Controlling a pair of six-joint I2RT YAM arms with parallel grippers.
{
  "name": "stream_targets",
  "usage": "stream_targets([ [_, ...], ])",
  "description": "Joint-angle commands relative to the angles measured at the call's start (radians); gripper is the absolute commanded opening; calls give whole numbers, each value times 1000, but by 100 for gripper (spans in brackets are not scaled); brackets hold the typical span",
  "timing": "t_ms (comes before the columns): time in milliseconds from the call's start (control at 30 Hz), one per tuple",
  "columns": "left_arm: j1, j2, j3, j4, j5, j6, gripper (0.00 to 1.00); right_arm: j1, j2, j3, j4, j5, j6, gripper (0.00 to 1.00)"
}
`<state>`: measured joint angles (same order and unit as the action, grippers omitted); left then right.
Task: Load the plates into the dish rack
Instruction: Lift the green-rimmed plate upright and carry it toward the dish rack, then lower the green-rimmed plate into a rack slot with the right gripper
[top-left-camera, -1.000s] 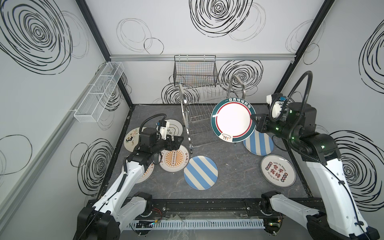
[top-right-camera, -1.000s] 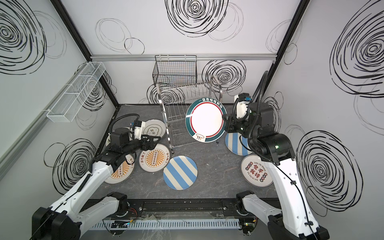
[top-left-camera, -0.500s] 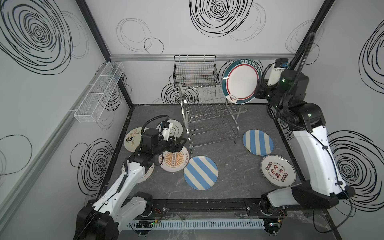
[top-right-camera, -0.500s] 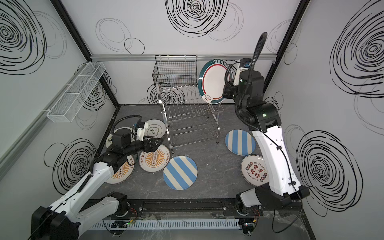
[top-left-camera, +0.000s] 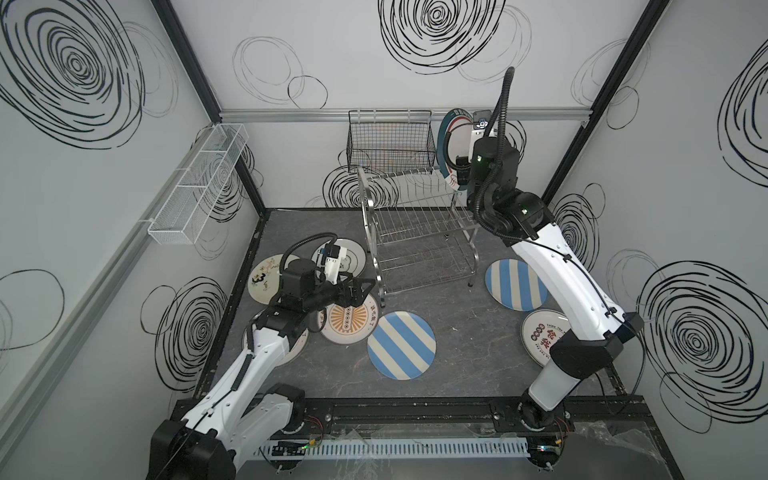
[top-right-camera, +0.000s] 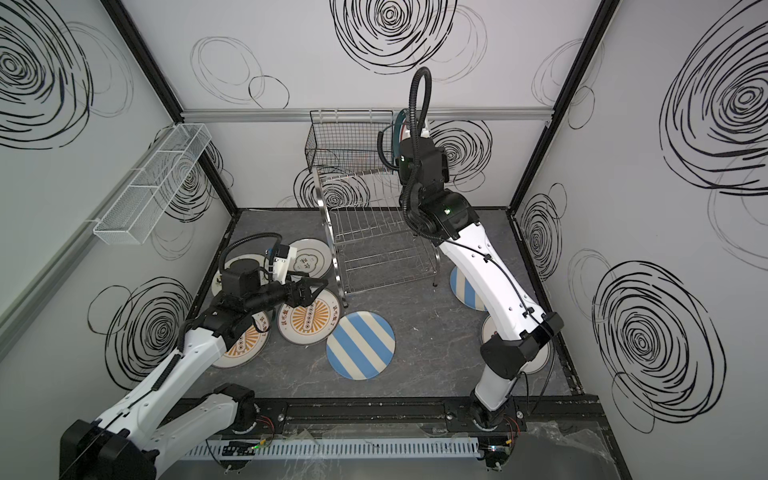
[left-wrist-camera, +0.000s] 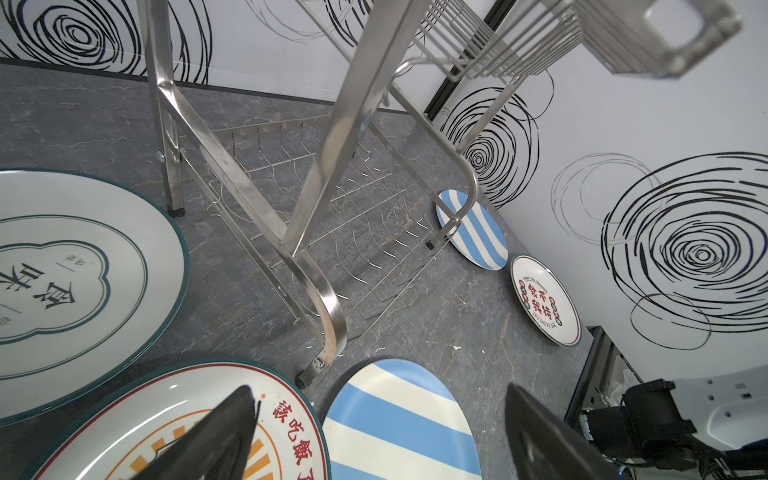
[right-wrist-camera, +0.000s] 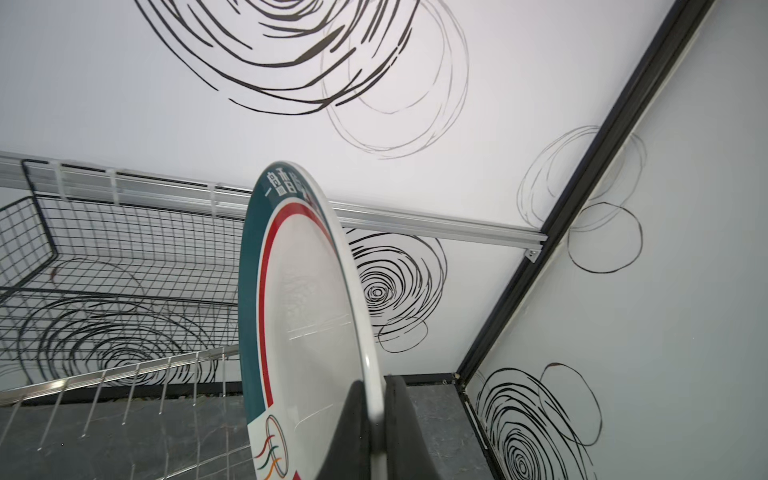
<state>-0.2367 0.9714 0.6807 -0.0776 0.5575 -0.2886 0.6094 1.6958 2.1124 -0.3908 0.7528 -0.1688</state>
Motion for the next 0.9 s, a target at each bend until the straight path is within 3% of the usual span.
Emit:
stream_targets([
  [0, 0, -9, -8, 47, 14, 8, 96, -4, -35, -30, 178, 72, -81, 0],
  [867, 1, -14, -18, 40, -22, 1, 96, -60, 19, -102, 166, -34, -35, 0],
])
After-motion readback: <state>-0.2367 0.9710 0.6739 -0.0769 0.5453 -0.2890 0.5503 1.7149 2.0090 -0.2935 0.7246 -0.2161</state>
